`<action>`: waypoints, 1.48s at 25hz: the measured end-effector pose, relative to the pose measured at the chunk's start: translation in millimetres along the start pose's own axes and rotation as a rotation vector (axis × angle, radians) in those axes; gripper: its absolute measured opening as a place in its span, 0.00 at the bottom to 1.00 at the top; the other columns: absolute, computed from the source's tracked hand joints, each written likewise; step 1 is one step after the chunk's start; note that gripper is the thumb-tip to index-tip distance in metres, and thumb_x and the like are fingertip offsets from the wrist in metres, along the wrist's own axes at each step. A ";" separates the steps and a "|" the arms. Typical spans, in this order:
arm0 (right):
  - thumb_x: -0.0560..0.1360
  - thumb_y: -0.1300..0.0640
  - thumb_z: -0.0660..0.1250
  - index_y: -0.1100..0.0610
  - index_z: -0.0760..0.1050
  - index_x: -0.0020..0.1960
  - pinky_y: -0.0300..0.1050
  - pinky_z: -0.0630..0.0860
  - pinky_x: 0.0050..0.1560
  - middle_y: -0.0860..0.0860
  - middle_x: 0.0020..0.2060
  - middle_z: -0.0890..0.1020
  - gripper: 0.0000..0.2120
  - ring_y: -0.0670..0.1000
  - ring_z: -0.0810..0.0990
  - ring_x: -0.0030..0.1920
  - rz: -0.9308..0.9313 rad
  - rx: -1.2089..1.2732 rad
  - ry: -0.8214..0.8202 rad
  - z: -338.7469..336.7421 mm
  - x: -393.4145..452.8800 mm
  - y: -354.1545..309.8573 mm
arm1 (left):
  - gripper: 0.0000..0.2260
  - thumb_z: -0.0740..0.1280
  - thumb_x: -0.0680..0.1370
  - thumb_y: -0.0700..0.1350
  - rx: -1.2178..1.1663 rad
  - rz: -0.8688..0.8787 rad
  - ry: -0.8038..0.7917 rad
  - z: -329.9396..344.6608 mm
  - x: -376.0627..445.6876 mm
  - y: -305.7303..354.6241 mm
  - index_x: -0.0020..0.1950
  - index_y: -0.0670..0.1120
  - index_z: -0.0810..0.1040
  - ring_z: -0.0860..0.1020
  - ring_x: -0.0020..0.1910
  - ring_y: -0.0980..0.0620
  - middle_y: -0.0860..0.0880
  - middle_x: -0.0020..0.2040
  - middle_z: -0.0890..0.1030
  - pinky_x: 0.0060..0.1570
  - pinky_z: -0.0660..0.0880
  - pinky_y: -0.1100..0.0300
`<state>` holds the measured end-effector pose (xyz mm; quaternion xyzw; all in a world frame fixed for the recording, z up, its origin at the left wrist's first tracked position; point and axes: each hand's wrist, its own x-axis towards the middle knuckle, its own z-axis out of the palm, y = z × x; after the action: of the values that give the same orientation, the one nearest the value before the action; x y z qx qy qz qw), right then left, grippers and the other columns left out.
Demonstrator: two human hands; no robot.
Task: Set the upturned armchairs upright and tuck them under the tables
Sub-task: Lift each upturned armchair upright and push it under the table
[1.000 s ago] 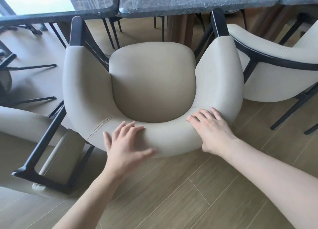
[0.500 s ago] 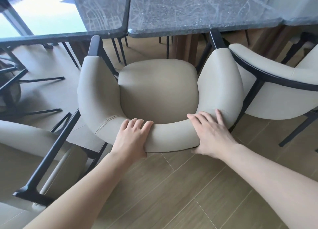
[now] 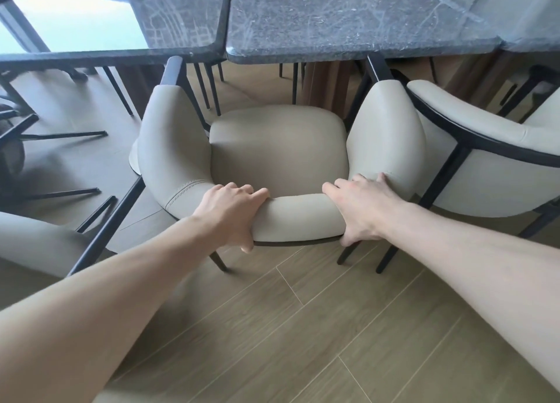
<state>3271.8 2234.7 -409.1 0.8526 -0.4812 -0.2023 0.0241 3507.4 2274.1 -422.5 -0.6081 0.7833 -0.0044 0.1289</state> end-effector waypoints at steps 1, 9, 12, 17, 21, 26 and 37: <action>0.61 0.41 0.77 0.50 0.63 0.55 0.60 0.73 0.53 0.46 0.45 0.68 0.32 0.56 0.75 0.58 -0.007 -0.002 0.005 0.2 -1.3 -1.1 | 0.35 0.79 0.60 0.58 0.011 0.007 -0.008 -1.6 -0.2 -3.1 0.63 0.56 0.69 0.77 0.53 0.48 0.54 0.52 0.76 0.42 0.67 0.57; 0.62 0.42 0.77 0.51 0.57 0.50 0.59 0.76 0.52 0.46 0.42 0.66 0.32 0.55 0.73 0.51 -0.003 -0.004 -0.035 -11.6 -6.8 -12.3 | 0.32 0.77 0.61 0.59 0.050 0.112 -0.118 -17.3 0.5 -17.2 0.61 0.56 0.68 0.77 0.49 0.48 0.54 0.49 0.76 0.38 0.73 0.56; 0.59 0.40 0.76 0.50 0.58 0.48 0.54 0.77 0.46 0.46 0.40 0.67 0.32 0.55 0.72 0.45 -0.045 -0.010 -0.005 -5.1 -10.9 -17.1 | 0.32 0.75 0.60 0.59 0.099 0.133 -0.127 -15.5 -4.1 -21.3 0.60 0.57 0.67 0.75 0.44 0.49 0.55 0.47 0.76 0.35 0.68 0.57; 0.60 0.41 0.76 0.50 0.63 0.51 0.55 0.79 0.50 0.46 0.43 0.71 0.30 0.56 0.78 0.51 -0.062 0.030 -0.041 -16.0 -8.0 4.5 | 0.29 0.76 0.59 0.59 0.104 0.124 -0.102 -22.0 1.5 -12.2 0.53 0.56 0.66 0.73 0.40 0.48 0.54 0.43 0.77 0.28 0.57 0.59; 0.59 0.43 0.77 0.51 0.64 0.50 0.55 0.79 0.50 0.47 0.42 0.71 0.29 0.55 0.74 0.45 -0.090 0.044 -0.089 -34.8 24.0 26.0 | 0.28 0.76 0.58 0.61 -0.016 0.090 -0.137 -30.1 22.6 -18.6 0.48 0.57 0.63 0.74 0.41 0.48 0.55 0.44 0.77 0.29 0.59 0.58; 0.59 0.41 0.75 0.51 0.61 0.49 0.55 0.78 0.49 0.47 0.39 0.68 0.30 0.55 0.75 0.44 -0.144 -0.013 -0.096 -29.3 35.8 27.1 | 0.32 0.71 0.58 0.63 -0.135 0.117 -0.093 -16.5 17.3 -27.5 0.60 0.60 0.68 0.75 0.50 0.51 0.60 0.51 0.76 0.40 0.69 0.58; 0.60 0.28 0.72 0.53 0.66 0.64 0.54 0.75 0.54 0.49 0.51 0.77 0.43 0.55 0.78 0.52 -0.370 0.004 0.057 -8.8 50.0 43.2 | 0.43 0.78 0.60 0.60 -0.002 0.314 0.264 13.9 10.5 -44.0 0.72 0.45 0.75 0.82 0.49 0.44 0.49 0.59 0.82 0.49 0.81 0.50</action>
<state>3262.8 2168.7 -406.9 0.9321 -0.3155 -0.1779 -0.0014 3549.7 2254.8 -430.8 -0.4728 0.8786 -0.0633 0.0237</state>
